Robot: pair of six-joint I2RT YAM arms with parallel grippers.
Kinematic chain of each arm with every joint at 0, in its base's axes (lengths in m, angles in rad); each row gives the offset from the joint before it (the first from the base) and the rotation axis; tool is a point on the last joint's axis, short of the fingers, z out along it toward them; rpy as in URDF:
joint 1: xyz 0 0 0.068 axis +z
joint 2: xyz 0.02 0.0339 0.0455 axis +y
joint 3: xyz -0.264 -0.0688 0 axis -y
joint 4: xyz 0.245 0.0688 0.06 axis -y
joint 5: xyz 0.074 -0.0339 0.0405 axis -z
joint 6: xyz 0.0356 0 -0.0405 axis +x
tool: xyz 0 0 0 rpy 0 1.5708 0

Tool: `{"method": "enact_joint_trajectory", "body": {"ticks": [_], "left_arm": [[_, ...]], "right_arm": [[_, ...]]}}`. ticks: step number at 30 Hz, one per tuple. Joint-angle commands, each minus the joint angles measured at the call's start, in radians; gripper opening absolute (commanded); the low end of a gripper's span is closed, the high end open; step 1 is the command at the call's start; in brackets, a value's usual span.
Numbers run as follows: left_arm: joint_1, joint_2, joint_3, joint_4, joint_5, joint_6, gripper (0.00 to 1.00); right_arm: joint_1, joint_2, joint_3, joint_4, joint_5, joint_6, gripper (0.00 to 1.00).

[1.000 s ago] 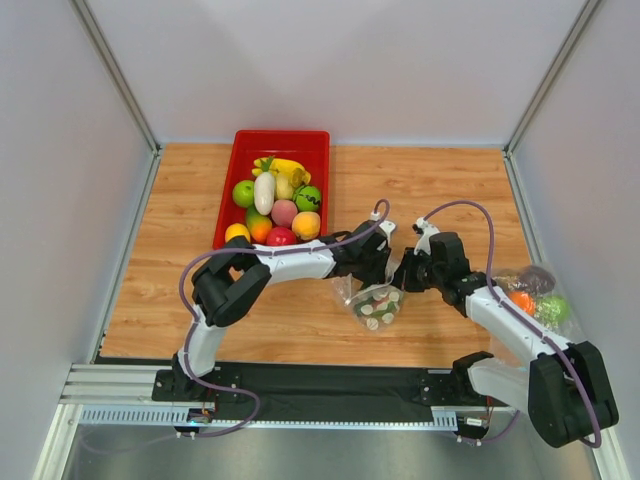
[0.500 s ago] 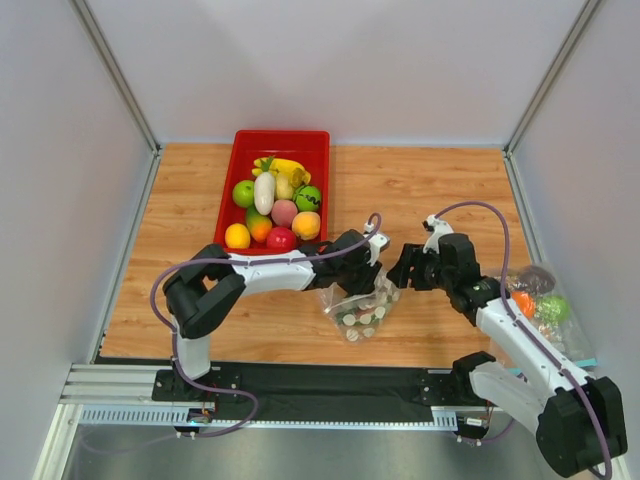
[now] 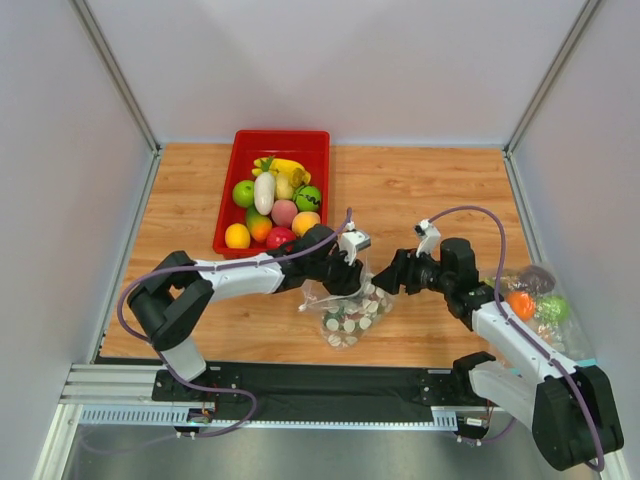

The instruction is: Open the zip-top bag and remove the fake food

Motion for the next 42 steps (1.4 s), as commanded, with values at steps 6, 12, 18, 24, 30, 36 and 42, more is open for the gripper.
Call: {"method": "enact_joint_trajectory", "body": {"ticks": [6, 12, 18, 24, 30, 36, 42], "left_arm": [[0.021, -0.074, -0.003, 0.087, 0.134, 0.035, 0.0], [0.027, -0.092, -0.003, 0.063, 0.12, 0.052, 0.0], [0.051, -0.143, -0.028, 0.045, 0.117, 0.066, 0.0], [0.061, -0.197, -0.046, -0.011, 0.143, 0.1, 0.0], [0.062, -0.257, -0.064, -0.078, 0.217, 0.129, 0.0], [0.062, -0.327, -0.086, -0.115, 0.255, 0.141, 0.0], [0.067, -0.384, -0.091, -0.112, 0.23, 0.138, 0.0]], "right_arm": [[0.023, 0.029, -0.015, 0.244, -0.302, 0.042, 0.69], [0.035, 0.062, -0.001, 0.229, -0.318, 0.03, 0.25], [0.035, 0.05, 0.011, 0.169, -0.25, 0.005, 0.0], [0.035, 0.017, 0.033, 0.08, -0.105, -0.021, 0.0], [0.028, 0.014, 0.051, 0.023, 0.001, -0.024, 0.0], [0.018, 0.066, 0.056, 0.032, 0.011, -0.016, 0.0], [0.018, 0.095, 0.056, 0.04, -0.006, -0.013, 0.0]]}}
